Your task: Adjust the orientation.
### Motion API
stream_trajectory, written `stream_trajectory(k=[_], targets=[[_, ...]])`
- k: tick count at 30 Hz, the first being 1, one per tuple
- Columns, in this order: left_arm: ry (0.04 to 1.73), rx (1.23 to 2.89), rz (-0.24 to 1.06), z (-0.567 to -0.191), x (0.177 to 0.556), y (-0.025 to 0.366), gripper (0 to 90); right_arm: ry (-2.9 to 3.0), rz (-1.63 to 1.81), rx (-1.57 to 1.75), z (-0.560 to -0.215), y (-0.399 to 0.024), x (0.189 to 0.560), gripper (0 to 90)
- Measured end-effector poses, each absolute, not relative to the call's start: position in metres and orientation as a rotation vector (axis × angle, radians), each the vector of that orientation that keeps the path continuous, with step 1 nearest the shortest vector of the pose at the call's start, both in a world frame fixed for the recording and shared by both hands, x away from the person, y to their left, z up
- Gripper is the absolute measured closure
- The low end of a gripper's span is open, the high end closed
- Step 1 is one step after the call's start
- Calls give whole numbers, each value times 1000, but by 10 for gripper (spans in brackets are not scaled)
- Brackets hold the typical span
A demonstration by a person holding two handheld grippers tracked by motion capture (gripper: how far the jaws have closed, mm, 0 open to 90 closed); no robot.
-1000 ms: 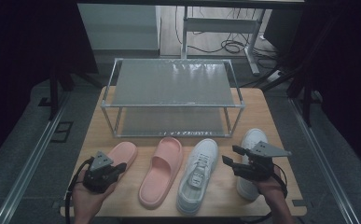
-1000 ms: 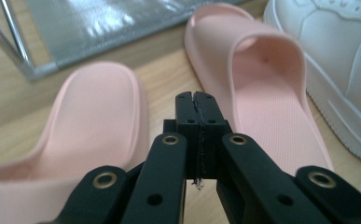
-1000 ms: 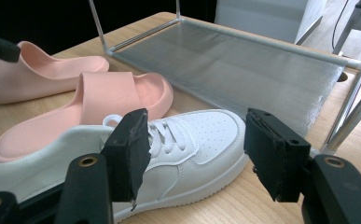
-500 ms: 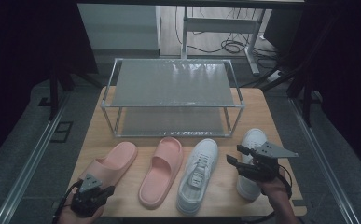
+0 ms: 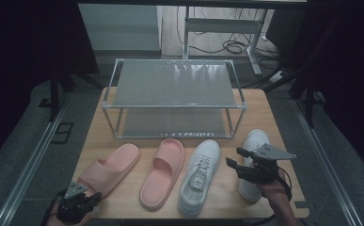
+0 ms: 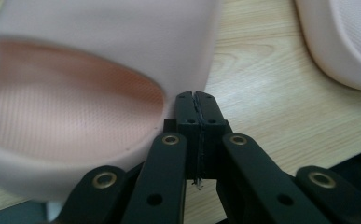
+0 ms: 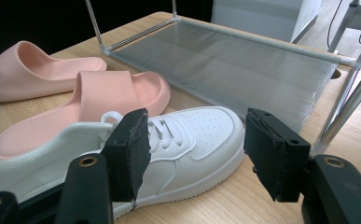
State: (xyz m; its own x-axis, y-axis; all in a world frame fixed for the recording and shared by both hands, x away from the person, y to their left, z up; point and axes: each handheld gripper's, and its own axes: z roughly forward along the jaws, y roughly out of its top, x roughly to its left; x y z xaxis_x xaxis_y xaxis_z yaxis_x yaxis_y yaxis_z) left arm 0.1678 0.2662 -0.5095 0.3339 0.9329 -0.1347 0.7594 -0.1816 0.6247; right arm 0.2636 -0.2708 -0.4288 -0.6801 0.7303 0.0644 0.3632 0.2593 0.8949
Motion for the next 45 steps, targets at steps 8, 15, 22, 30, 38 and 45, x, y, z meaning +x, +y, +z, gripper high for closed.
stream_trajectory(k=[8,15,22,30,38,45], targets=[[1534,1966,389,-509,178,289,896,2169,1389,1002,-429,-272,260,409],[1570,1941,408,-510,193,305,891,2163,1373,1020,-431,-276,256,409],[1584,1920,415,-510,213,315,888,2153,1361,1037,-431,-279,251,409],[1483,1865,435,-485,203,299,891,2153,1357,1044,-432,-280,251,409],[1314,1931,443,-456,222,250,894,2162,1364,1033,-432,-278,252,409],[1251,1997,408,-456,262,206,894,2165,1367,1039,-433,-281,253,409]])
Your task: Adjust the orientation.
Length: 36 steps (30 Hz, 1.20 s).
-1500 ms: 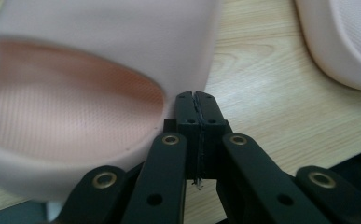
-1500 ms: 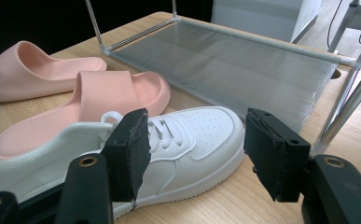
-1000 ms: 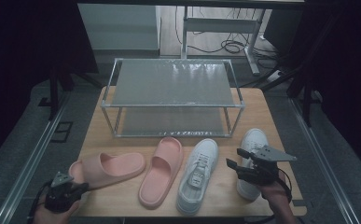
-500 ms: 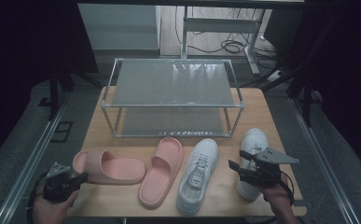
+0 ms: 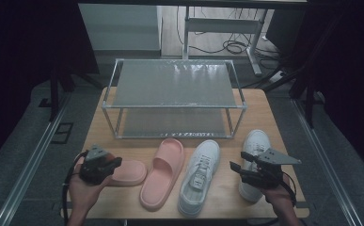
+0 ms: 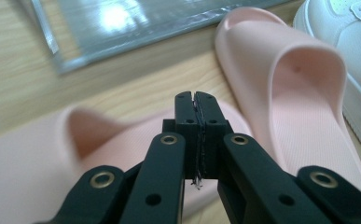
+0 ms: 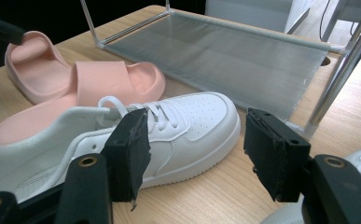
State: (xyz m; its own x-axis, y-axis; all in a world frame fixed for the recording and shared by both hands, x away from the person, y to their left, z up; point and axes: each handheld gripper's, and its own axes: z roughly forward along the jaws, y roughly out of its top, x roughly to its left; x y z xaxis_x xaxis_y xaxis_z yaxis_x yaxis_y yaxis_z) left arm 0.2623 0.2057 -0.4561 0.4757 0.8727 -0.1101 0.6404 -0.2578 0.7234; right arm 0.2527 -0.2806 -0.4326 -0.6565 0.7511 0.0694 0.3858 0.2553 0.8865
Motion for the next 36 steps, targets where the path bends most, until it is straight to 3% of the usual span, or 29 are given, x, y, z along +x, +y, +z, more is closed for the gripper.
stream_trajectory(k=[8,18,36], targets=[[1249,2047,382,-460,293,169,894,2161,1371,1047,-433,-283,253,409],[1289,2087,313,-476,317,155,896,2176,1366,1042,-435,-280,254,409],[1348,2177,276,-500,319,154,895,2182,1366,1047,-436,-279,255,409]])
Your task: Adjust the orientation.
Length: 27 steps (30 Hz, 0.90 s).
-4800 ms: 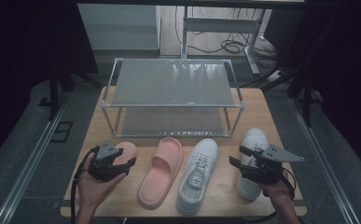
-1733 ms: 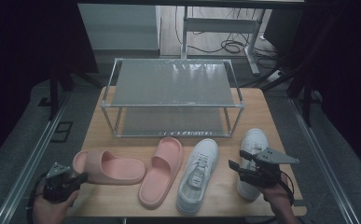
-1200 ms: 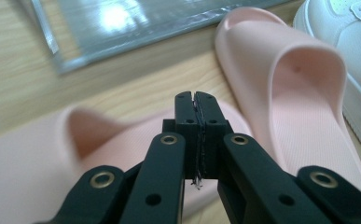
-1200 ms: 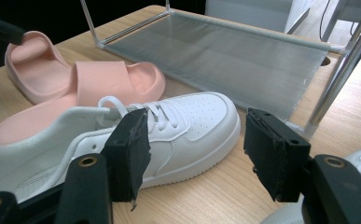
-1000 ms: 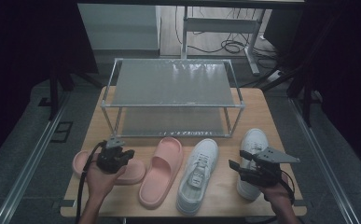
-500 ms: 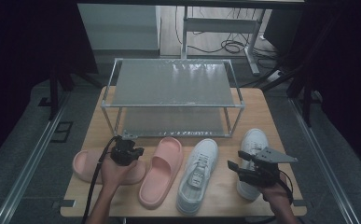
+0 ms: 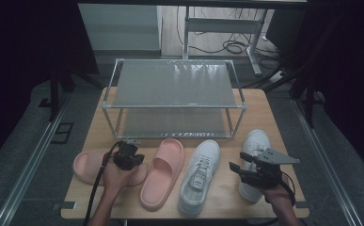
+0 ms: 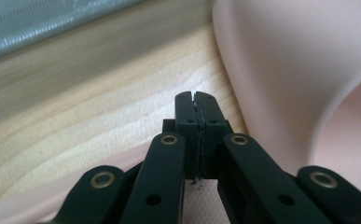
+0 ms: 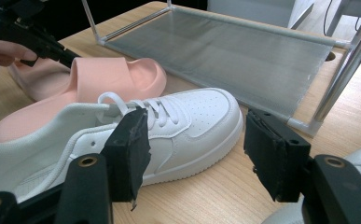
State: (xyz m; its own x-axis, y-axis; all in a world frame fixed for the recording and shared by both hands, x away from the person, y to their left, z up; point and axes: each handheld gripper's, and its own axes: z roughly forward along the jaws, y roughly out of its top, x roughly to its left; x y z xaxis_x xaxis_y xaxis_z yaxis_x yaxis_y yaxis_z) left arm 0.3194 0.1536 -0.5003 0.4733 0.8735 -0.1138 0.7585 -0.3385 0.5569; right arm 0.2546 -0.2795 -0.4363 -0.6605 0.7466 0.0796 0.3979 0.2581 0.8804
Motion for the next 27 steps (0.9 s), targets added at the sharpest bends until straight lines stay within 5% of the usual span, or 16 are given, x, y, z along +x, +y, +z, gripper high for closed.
stream_trajectory(k=[27], targets=[[1292,2132,186,-504,237,187,897,2196,1355,1035,-437,-276,254,408]])
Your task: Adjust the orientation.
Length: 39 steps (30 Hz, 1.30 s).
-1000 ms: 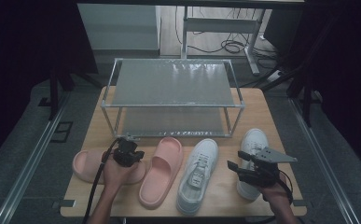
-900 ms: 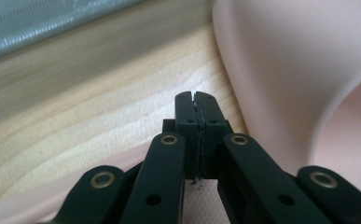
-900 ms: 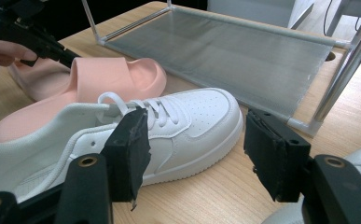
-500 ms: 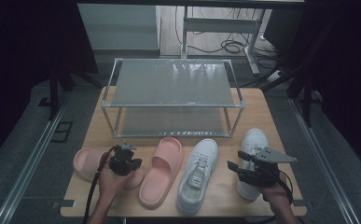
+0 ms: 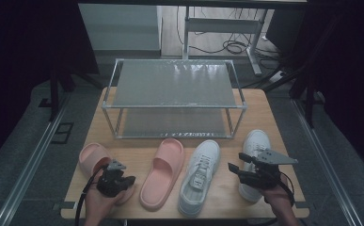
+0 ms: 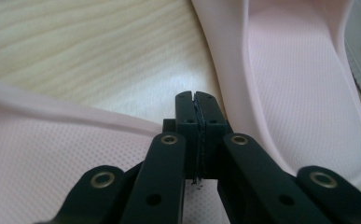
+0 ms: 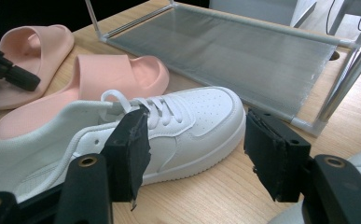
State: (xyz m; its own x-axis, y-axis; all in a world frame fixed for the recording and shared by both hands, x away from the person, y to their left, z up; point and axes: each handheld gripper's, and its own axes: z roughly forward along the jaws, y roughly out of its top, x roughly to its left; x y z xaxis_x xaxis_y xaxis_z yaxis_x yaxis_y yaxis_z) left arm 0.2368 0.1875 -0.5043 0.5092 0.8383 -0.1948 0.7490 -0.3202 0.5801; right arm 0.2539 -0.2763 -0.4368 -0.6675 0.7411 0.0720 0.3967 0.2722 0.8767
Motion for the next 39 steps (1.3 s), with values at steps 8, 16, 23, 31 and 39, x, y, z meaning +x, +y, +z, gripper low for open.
stream_trajectory(k=[8,16,23,31,39], targets=[[1316,2136,209,-503,215,203,900,2192,1355,1039,-437,-277,254,408],[1314,2049,276,-487,199,224,899,2201,1349,1036,-438,-275,254,408],[1334,1935,402,-446,200,260,895,2210,1342,1037,-439,-274,255,408],[1470,1846,462,-447,226,311,897,2202,1346,1040,-439,-276,255,408],[1602,1806,443,-477,258,342,900,2209,1337,1052,-443,-276,258,408]])
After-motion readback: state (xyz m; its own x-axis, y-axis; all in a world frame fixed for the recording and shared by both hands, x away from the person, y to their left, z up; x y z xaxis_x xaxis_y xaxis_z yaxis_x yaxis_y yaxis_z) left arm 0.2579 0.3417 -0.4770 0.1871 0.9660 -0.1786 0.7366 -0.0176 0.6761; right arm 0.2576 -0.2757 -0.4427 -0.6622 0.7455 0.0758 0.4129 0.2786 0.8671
